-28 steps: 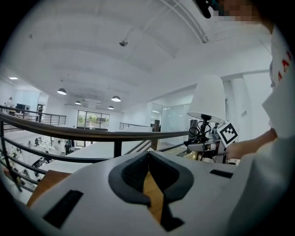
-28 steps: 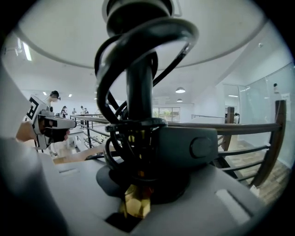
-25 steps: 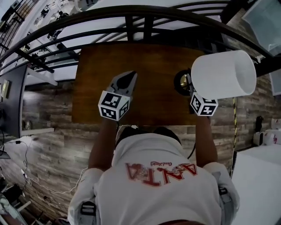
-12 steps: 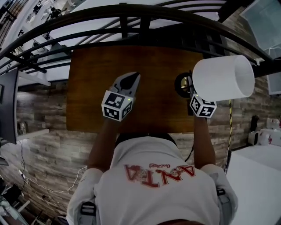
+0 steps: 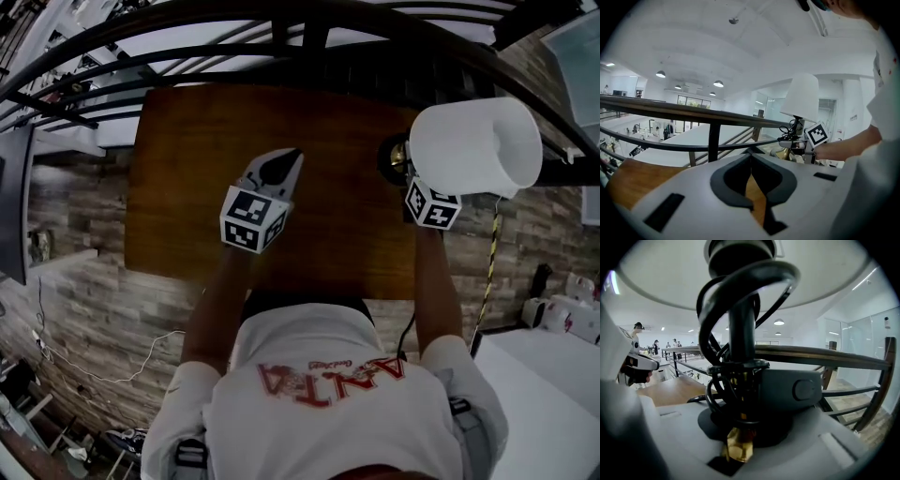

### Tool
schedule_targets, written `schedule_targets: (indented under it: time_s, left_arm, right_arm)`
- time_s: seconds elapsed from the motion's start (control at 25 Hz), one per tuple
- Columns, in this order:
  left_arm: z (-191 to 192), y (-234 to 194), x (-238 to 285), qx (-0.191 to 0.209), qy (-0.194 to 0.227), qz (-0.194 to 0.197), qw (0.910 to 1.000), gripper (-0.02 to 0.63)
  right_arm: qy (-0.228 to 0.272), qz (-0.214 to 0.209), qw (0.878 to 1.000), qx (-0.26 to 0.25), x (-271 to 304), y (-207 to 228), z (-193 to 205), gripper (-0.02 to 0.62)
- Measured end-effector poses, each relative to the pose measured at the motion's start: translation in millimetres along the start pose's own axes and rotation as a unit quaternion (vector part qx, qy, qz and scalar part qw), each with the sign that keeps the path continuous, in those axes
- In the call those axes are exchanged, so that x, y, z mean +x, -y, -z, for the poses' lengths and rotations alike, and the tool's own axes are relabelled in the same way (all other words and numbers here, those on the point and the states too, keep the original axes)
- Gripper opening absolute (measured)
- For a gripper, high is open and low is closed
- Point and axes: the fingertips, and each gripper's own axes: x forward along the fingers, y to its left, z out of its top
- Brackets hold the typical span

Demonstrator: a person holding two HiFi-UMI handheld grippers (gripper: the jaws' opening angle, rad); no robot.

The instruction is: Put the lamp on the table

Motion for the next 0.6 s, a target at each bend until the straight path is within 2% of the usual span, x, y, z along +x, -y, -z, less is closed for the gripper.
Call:
schedule_targets:
  time_s: [0.32,0.6]
  left_arm:
    - [25.5,-29.2,19.2,-0.008,-0.013,-0.028,0.9995,0.009]
    - [39.5,-22.0,36.7,-0.018,-0.020,-0.030,0.9992,0.009]
  right_arm:
    - [0.000,-0.009,1.000,-0.008,72.8,7.0,14.9,0.071]
    - [-0.009,-0.005,1.000,-0.010,109.4,35.9,26.8,0.071]
